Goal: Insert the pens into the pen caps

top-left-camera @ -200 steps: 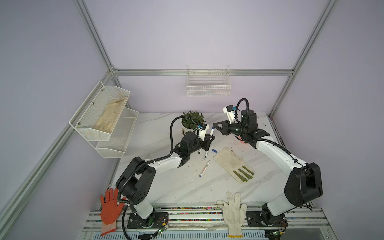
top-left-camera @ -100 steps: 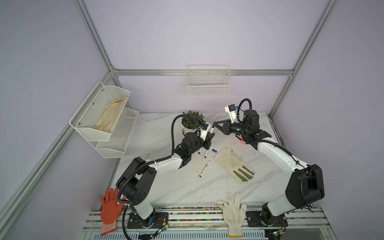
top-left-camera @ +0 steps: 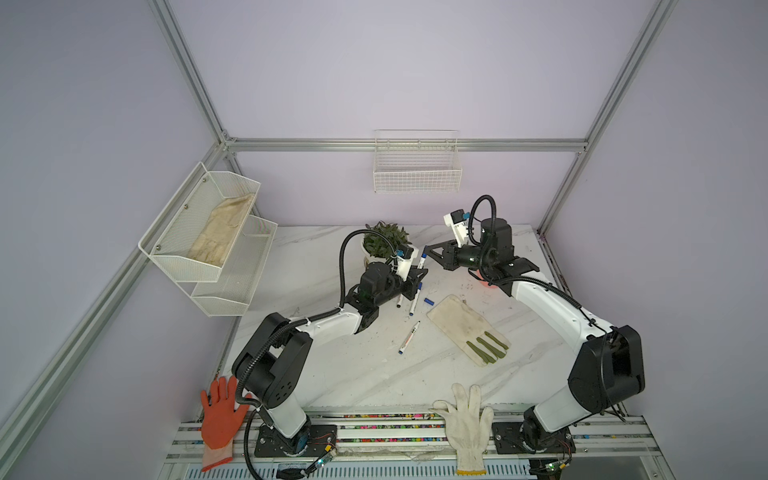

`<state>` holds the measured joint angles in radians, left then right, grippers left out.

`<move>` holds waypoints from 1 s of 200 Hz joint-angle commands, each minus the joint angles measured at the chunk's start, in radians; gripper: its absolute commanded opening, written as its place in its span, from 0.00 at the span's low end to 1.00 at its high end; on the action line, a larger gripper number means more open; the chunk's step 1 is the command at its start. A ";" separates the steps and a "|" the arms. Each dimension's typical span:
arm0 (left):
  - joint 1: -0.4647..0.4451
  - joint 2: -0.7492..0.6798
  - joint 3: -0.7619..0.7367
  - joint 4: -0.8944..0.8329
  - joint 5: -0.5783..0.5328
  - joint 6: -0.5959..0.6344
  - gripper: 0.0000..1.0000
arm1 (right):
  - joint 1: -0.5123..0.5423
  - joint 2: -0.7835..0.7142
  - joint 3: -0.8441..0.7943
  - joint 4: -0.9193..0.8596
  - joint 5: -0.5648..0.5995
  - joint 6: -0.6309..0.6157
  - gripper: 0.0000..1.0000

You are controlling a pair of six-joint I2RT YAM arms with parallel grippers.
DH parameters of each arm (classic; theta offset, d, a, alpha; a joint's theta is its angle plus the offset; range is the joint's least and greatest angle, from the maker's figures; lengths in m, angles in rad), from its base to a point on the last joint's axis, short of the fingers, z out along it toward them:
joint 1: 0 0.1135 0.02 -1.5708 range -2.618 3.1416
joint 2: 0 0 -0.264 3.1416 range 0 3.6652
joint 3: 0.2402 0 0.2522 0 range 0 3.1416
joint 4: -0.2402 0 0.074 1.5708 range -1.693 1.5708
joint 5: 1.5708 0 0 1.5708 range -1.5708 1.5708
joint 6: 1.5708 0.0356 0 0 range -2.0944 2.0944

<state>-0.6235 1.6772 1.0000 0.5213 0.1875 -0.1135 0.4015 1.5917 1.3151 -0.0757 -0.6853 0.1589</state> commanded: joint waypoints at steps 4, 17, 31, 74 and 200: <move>-0.071 -0.069 0.141 0.407 -0.176 0.321 0.00 | 0.140 0.126 -0.068 -0.475 0.073 -0.113 0.00; -0.095 -0.058 0.141 0.487 -0.222 0.394 0.00 | 0.145 0.152 -0.075 -0.466 0.106 -0.102 0.00; -0.097 -0.053 0.134 0.587 -0.263 0.366 0.00 | 0.142 0.181 -0.081 -0.452 0.131 -0.070 0.00; -0.025 -0.090 0.115 0.681 -0.219 -0.024 0.00 | 0.079 0.231 -0.094 -0.380 0.033 -0.015 0.00; 0.152 -0.143 0.223 0.752 -0.124 -0.214 0.00 | 0.121 0.234 -0.095 -0.570 0.206 -0.107 0.00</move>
<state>-0.5610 1.7412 1.0008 0.5545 0.2268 -0.3214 0.4667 1.7012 1.3399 -0.0425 -0.5301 0.1448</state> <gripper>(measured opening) 0.132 0.124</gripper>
